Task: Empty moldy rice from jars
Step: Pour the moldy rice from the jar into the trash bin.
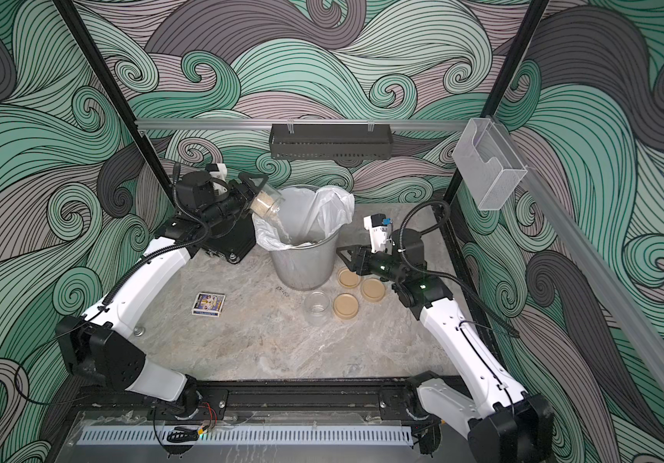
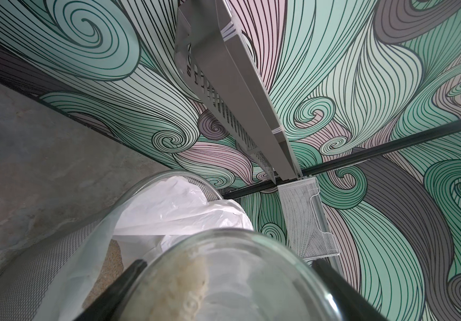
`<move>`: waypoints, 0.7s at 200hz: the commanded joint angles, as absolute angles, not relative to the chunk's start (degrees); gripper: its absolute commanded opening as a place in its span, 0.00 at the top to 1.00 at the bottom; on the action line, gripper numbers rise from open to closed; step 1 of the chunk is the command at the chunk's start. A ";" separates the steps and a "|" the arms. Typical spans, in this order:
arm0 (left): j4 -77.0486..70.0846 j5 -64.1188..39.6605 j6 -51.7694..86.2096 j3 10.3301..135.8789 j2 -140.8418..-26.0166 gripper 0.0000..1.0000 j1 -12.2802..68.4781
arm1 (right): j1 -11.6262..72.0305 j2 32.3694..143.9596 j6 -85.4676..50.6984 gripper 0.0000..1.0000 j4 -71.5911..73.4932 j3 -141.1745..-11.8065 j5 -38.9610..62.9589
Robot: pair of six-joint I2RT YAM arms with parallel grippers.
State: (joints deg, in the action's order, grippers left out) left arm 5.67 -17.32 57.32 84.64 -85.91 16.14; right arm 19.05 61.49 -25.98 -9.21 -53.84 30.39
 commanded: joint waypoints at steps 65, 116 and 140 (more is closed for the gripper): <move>3.41 -16.31 55.29 91.05 -87.25 0.45 18.01 | 19.07 60.55 -24.74 0.52 -8.79 -53.21 29.79; 4.20 -15.49 54.42 92.37 -88.14 0.45 19.29 | 19.03 60.39 -23.91 0.52 -9.28 -53.27 30.02; 4.84 -15.03 53.71 93.24 -88.53 0.45 19.86 | 18.99 60.34 -23.56 0.52 -9.50 -53.20 30.03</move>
State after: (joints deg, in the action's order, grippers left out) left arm 6.98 -16.23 55.29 88.49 -88.64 19.11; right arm 19.05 61.41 -24.84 -9.37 -53.65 30.39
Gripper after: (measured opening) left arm 0.860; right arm 0.483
